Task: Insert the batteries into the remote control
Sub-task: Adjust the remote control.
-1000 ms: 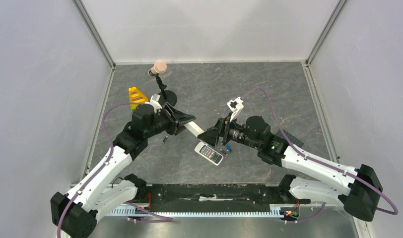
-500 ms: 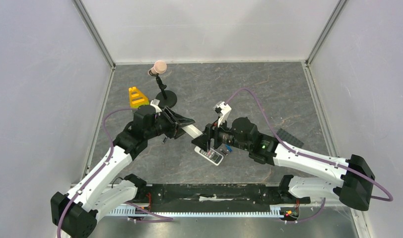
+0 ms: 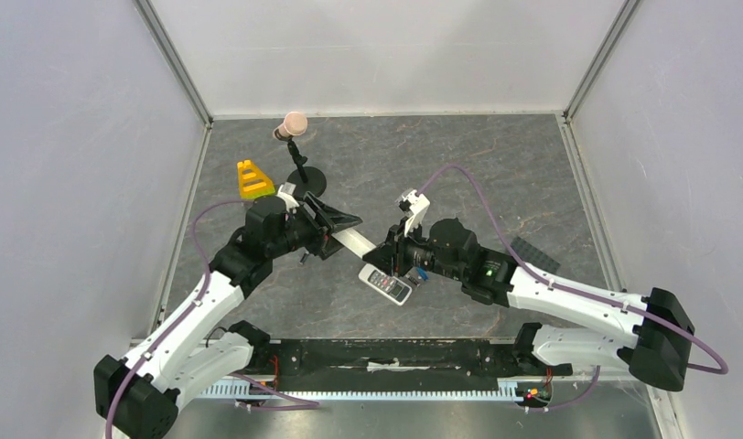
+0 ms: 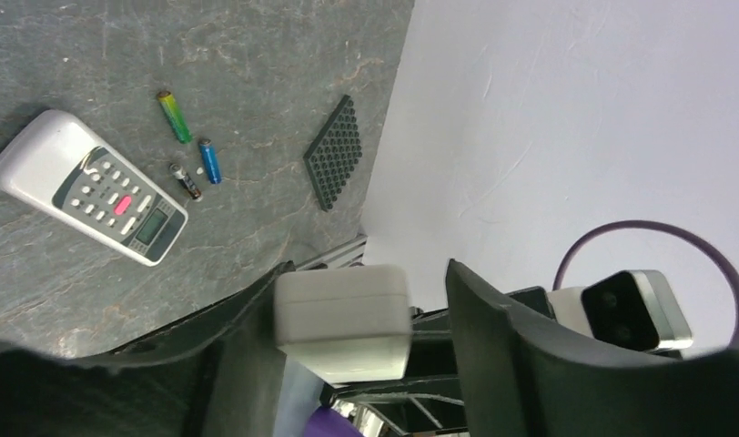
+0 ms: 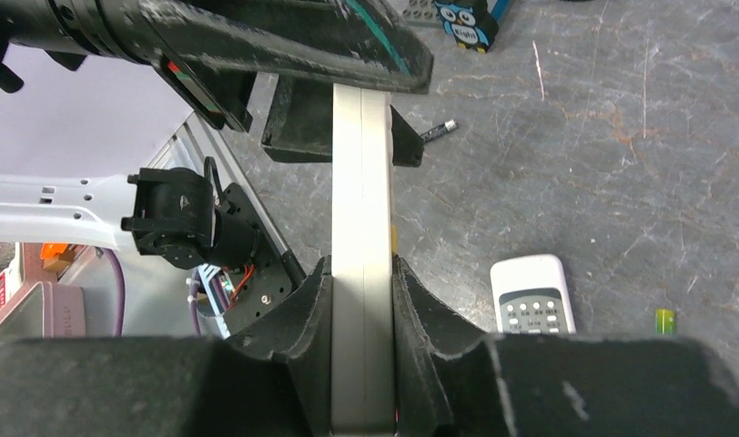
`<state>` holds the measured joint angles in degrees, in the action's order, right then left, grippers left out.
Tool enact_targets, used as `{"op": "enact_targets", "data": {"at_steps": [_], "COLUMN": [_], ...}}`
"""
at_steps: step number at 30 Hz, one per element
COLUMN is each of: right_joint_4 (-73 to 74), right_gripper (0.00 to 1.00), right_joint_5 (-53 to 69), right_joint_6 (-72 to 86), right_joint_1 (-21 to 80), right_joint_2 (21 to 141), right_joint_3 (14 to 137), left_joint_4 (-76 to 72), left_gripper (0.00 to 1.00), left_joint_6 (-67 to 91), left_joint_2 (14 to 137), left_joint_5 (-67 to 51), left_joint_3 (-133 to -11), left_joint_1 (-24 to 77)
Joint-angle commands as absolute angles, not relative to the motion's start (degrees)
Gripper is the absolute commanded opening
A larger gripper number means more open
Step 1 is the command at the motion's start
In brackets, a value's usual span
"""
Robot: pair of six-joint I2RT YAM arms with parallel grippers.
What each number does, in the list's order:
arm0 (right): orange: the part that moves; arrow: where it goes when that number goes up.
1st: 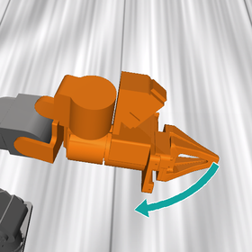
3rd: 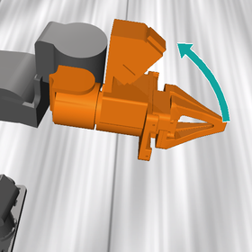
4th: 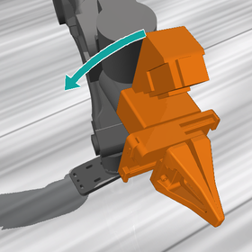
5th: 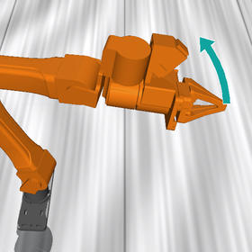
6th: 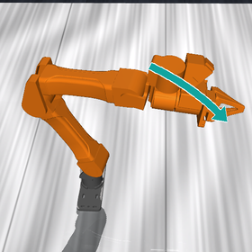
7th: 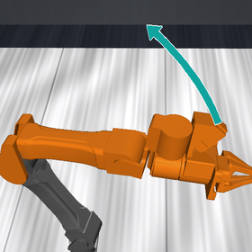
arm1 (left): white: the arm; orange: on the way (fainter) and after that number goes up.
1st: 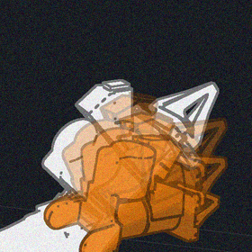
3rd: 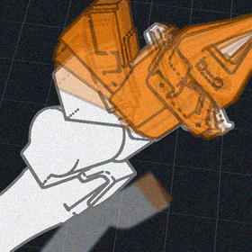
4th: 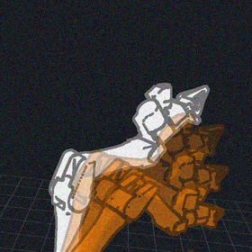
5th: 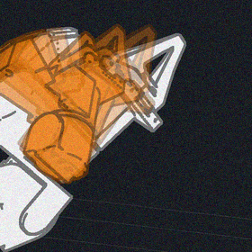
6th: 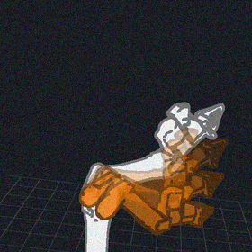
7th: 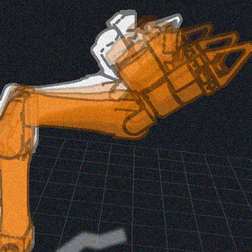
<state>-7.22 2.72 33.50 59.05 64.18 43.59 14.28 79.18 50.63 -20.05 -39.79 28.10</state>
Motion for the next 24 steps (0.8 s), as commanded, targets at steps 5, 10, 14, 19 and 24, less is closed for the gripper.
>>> {"op": "enact_targets", "data": {"at_steps": [5, 10, 14, 19, 24], "right_joint_4": [4.75, 15.7, 23.12, 29.9, 35.67], "right_gripper": [0.08, 0.11, 0.12, 0.09, 0.01], "right_joint_5": [3.98, 10.34, 14.19, 17.49, 21.19], "right_joint_6": [31.26, 19.53, 10.26, -0.83, -12.96], "right_joint_1": [59.24, 59.24, 59.24, 59.3, 59.33], "right_joint_2": [60.21, 57.14, 55.89, 56.0, 58.71], "right_joint_3": [52.2, 56.66, 59.56, 64.73, 72.79], "left_joint_4": [25.3, 44.81, 47.14, 46.75, 40.3], "left_gripper": [0.79, 0.81, 0.81, 0.81, 0.8], "left_joint_6": [48.24, 25.21, 17.55, 10.74, 14.96], "left_joint_2": [47.19, 51.56, 54.1, 55.21, 57.16], "left_joint_5": [-15.19, -15.14, -29.51, -42.11, -53.9], "left_joint_3": [-51.11, -69.34, -74.64, -73.71, -70.96], "left_joint_1": [27.29, 26.81, 26.89, 26.92, 26.97]}}
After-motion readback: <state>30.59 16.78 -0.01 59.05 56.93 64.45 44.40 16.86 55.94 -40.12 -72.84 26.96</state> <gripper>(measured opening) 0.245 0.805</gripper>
